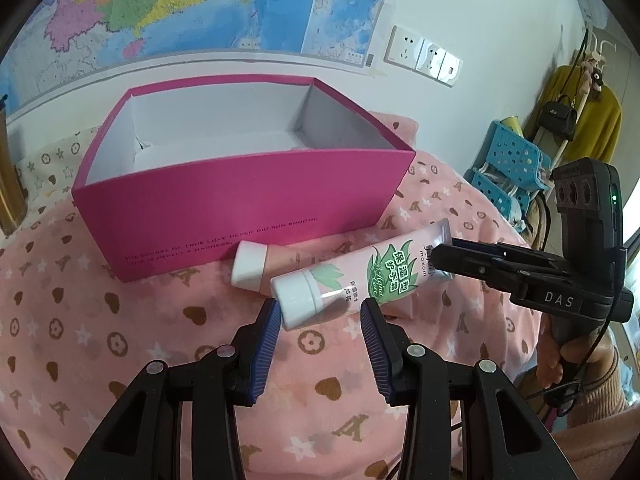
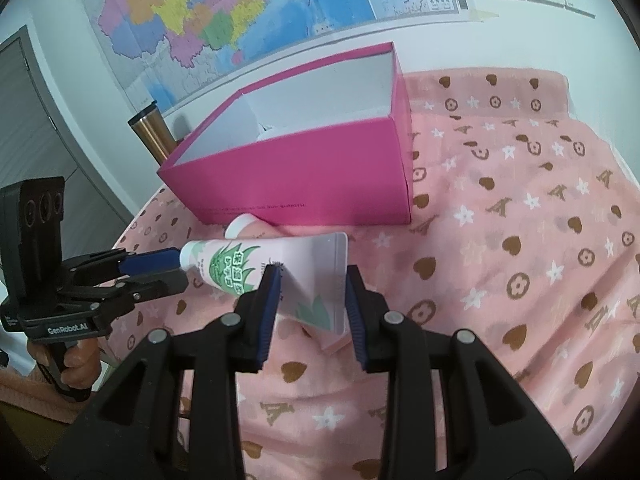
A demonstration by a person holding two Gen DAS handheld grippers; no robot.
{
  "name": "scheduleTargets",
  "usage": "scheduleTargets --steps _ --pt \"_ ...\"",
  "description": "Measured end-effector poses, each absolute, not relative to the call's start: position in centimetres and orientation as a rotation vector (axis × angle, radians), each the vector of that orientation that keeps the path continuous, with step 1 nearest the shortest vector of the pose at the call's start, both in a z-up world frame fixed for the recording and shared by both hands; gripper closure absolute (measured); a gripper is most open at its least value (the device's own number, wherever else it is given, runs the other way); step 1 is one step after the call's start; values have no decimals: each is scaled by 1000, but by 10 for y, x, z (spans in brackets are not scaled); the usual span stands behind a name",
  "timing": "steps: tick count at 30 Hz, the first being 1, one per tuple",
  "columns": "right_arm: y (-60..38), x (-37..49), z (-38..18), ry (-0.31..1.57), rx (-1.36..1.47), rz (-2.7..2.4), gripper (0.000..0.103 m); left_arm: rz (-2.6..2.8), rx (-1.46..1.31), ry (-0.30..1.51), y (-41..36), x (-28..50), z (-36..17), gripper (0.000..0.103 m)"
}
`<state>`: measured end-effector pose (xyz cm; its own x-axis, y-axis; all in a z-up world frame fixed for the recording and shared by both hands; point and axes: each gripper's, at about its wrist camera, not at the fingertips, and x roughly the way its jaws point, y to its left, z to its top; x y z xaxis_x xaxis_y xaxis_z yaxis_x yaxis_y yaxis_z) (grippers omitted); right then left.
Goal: Organize rigid objects
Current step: 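Lift the white-and-green tube and carry it over the magenta box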
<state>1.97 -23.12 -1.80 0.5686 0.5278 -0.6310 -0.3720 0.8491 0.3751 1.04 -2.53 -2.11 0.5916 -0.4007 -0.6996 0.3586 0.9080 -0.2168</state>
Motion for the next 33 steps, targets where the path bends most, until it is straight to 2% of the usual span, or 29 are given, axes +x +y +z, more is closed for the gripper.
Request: scheduleTargets --steps 33 --pt "-232 38 7 737 186 548 67 -425 -30 743 -25 22 7 61"
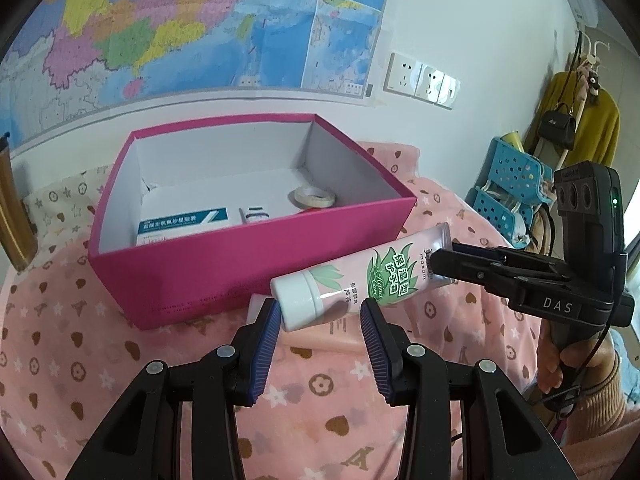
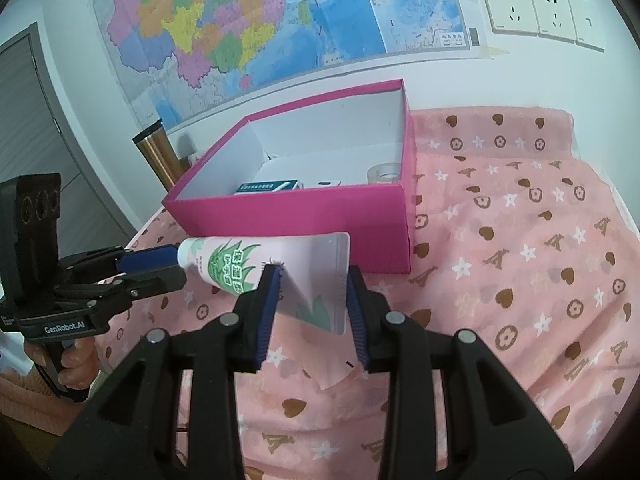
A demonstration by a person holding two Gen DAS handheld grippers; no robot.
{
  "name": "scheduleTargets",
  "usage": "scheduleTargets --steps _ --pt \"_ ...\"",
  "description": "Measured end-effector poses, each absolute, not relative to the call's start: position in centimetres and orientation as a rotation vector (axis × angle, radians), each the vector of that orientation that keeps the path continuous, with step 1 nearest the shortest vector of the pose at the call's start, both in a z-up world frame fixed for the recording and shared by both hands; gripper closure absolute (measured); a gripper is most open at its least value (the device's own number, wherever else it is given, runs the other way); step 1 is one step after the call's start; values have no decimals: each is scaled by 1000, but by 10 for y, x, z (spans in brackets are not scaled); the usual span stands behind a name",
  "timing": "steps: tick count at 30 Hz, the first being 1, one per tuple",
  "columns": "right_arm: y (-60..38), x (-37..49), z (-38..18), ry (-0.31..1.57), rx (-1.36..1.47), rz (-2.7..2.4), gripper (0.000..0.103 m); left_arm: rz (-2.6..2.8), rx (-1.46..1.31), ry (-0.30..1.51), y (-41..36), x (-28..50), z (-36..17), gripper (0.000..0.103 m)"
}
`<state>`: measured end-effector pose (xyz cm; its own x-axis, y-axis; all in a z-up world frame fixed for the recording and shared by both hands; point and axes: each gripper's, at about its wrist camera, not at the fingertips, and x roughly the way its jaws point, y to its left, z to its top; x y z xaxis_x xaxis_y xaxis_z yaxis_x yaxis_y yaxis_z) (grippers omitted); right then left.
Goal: Organize rigid objects
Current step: 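Lift the white-and-green tube and carry it over the magenta box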
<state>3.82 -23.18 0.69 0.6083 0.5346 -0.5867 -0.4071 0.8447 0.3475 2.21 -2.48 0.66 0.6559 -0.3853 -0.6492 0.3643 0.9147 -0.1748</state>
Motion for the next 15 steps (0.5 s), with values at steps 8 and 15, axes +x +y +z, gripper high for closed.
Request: scheduleTargets --steps 8,15 --pt "-232 46 16 715 179 560 67 -419 -27 720 -23 26 13 61" --pt "-231 50 20 702 175 562 67 -416 -22 706 -22 30 18 61"
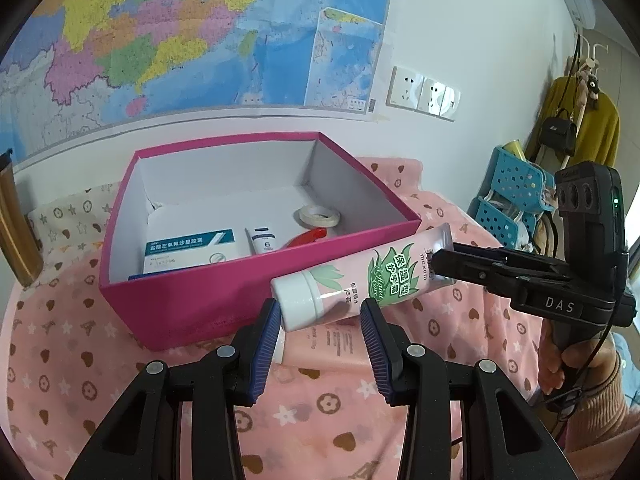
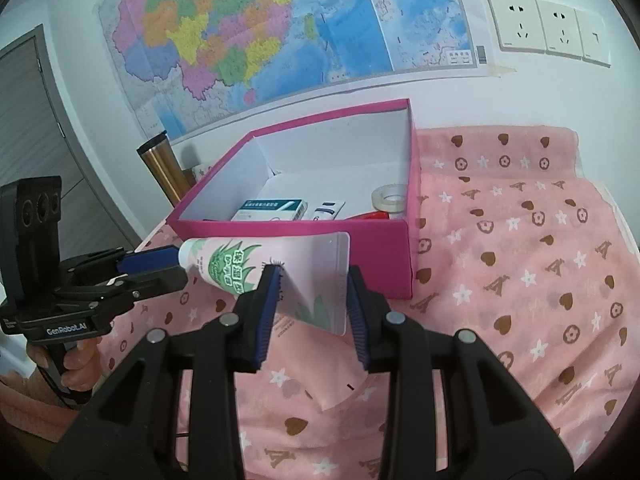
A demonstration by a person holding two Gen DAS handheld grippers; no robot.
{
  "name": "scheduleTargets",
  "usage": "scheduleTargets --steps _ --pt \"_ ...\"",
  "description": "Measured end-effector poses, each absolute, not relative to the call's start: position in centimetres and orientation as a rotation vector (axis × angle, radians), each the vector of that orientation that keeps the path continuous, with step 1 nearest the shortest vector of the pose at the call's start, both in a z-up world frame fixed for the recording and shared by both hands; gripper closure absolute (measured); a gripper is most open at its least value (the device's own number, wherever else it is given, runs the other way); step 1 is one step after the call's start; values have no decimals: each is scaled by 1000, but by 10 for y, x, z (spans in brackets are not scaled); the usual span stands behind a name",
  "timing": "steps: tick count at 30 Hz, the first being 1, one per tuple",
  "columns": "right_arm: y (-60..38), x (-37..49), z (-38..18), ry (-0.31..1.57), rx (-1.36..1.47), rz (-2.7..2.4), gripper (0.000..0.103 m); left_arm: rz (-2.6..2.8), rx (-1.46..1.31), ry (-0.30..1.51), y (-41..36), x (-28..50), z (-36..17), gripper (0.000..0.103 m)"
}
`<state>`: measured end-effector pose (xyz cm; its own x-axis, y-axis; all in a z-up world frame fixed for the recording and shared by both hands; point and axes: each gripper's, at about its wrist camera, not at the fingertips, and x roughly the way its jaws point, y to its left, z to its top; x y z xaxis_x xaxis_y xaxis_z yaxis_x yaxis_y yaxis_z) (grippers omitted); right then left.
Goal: Organize rigid objects
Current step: 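Lift the white-and-green tube and carry it over the magenta box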
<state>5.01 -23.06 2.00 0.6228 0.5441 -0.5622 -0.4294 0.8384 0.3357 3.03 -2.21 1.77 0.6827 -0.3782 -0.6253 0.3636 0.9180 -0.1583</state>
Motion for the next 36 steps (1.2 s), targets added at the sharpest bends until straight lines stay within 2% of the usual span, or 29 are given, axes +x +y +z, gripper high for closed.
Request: scheduleTargets --steps 36 --pt "-231 66 33 665 161 563 67 -407 -13 656 -22 46 31 61"
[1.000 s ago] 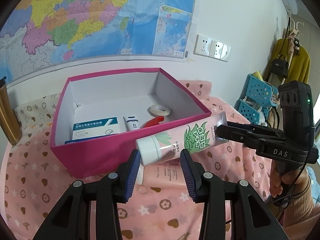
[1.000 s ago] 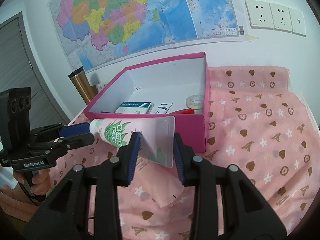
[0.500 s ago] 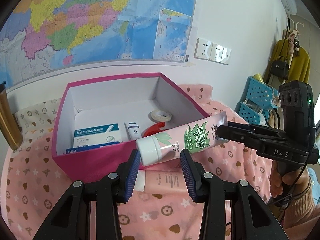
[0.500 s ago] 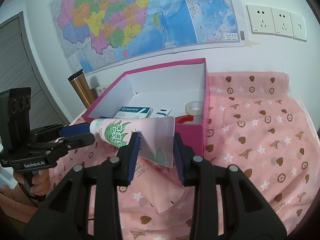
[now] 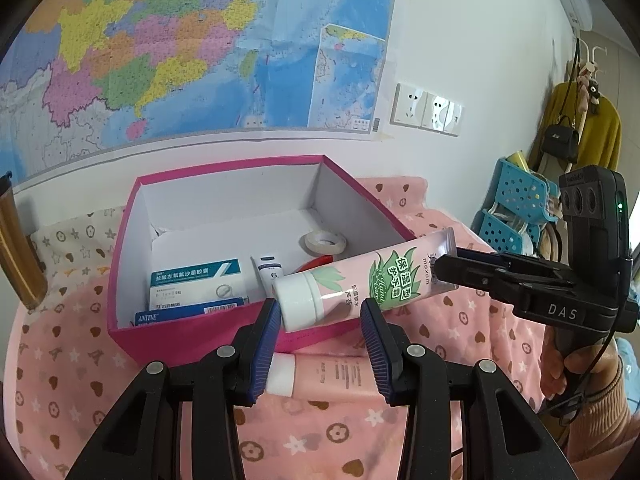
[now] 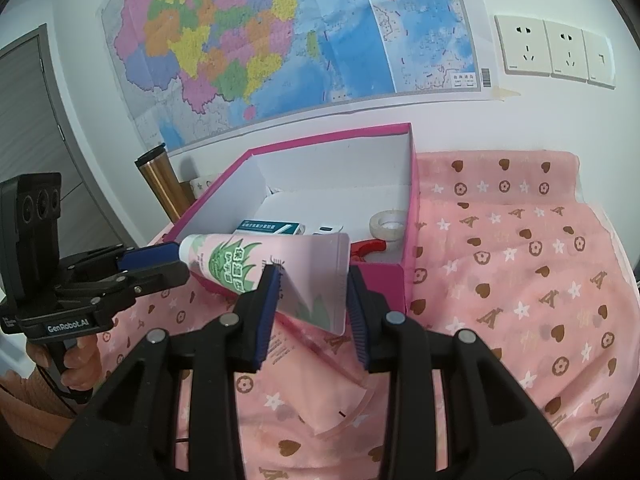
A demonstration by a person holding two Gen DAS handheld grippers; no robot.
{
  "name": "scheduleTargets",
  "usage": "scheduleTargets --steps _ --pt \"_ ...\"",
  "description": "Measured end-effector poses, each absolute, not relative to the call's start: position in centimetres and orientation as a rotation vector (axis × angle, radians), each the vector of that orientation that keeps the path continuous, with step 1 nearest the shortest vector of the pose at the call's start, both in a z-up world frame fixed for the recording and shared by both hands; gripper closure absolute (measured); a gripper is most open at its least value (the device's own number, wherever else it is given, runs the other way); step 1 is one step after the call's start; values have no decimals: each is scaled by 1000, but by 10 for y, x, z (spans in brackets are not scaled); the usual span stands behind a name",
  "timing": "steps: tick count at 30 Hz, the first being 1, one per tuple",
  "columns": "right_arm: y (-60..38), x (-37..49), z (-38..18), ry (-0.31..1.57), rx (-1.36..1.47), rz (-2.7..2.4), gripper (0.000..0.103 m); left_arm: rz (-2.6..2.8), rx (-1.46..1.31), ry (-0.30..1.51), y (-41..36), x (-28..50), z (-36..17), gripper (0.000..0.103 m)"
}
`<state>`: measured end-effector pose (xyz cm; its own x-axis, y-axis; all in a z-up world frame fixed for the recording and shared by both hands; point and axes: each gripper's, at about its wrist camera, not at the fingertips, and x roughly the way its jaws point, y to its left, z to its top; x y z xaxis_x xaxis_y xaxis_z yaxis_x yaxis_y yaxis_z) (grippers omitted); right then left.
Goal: Organize rigid objects
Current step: 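Lift the white-and-green tube and carry it over the magenta box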
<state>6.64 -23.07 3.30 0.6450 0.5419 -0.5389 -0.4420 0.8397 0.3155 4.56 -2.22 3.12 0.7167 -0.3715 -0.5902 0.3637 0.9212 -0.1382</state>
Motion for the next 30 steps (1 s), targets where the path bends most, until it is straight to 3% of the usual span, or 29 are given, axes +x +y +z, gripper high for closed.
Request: scheduleTargets --steps 30 --pt "-230 82 42 639 160 557 67 -393 -26 632 -23 59 38 61"
